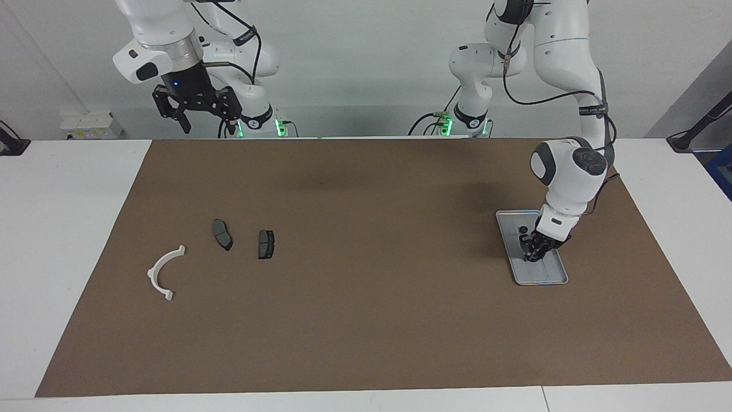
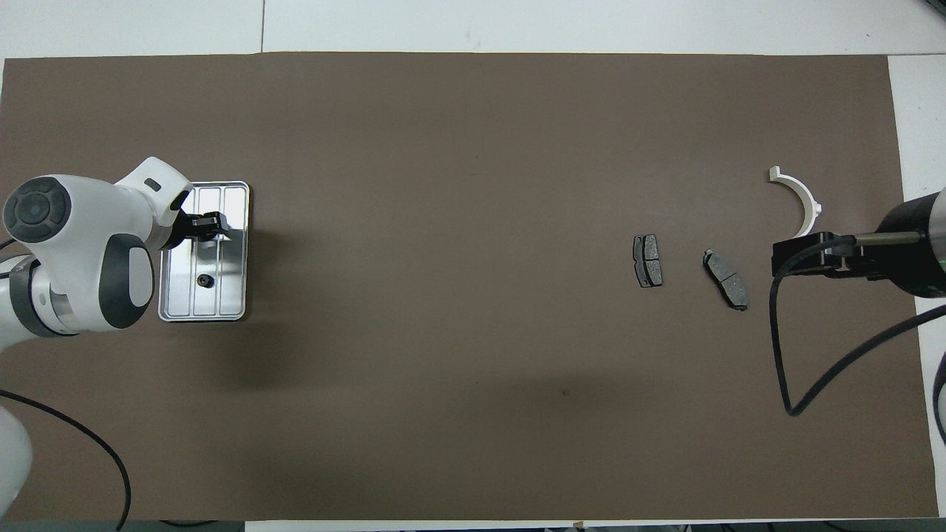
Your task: Pick bearing gear from pile to tray
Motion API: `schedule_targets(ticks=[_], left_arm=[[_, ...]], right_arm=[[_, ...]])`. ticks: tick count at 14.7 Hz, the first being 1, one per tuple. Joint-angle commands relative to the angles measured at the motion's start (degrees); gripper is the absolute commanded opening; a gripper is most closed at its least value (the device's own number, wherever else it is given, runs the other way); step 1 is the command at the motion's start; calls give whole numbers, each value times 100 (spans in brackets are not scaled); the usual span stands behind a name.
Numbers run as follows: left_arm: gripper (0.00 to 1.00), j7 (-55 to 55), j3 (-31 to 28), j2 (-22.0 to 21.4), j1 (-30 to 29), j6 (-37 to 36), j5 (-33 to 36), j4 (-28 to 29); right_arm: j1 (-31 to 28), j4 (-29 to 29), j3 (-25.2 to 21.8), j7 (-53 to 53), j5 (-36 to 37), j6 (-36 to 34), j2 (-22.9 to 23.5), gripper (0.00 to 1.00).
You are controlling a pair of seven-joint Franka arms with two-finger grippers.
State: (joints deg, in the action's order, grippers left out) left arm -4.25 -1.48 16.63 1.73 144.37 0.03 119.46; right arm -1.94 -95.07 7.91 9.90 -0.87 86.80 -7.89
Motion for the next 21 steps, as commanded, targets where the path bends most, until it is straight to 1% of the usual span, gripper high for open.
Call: schedule_targets(ticks=[1,2,4,5,7,11,13,14,15,16,17,19,20,21], left_arm=[[100,38,-27,-142,21,-337,-65,8],[100,99,-27,-334,-14,-791,-39,-176],[100,545,-27,-878,-119,-1994,-38,-606],[100,565,-27,-1115,-207,-2418,-38,-843],[100,583,-45,-1354,-243,-3026,-38,-1353],[100,469,-168,-2030,-401,-3616,-117,-2083],[100,372,-212,-2102,-419,-4168,-127,-2574],[100,372,-186,-2041,-419,-4632,-22,-2899],[100,363,-159,-2006,-410,-5246,205,-3189],[100,372,-124,-2040,-332,-5661,408,-3210],[100,407,-107,-2093,-313,-5874,410,-3132],[100,407,-80,-2294,-287,-5990,401,-2755],[100,381,-28,-2356,-235,-5964,401,-2640],[100,363,-1,-2348,-147,-5920,401,-2665]], right_arm=[[10,-91,-52,38,-36,48,-54,100],[10,-91,-52,38,-36,48,-54,100],[10,-91,-52,30,-45,48,-54,100],[1,-91,-44,3,-53,57,-54,100],[-25,-91,-44,-6,-80,57,-54,100],[-34,-91,-52,-6,-97,48,-54,100],[-34,-91,-44,-6,-97,48,-54,100],[-34,-91,-44,-6,-97,48,-54,100],[-43,-91,-52,-6,-97,48,-54,100],[-52,-91,-52,-6,-97,48,-54,100],[-69,-91,-52,-6,-97,48,-54,100],[-70,-91,-52,-6,-97,48,-54,100],[-70,-91,-52,3,-97,48,-54,100],[-70,-91,-52,3,-97,48,-54,100]])
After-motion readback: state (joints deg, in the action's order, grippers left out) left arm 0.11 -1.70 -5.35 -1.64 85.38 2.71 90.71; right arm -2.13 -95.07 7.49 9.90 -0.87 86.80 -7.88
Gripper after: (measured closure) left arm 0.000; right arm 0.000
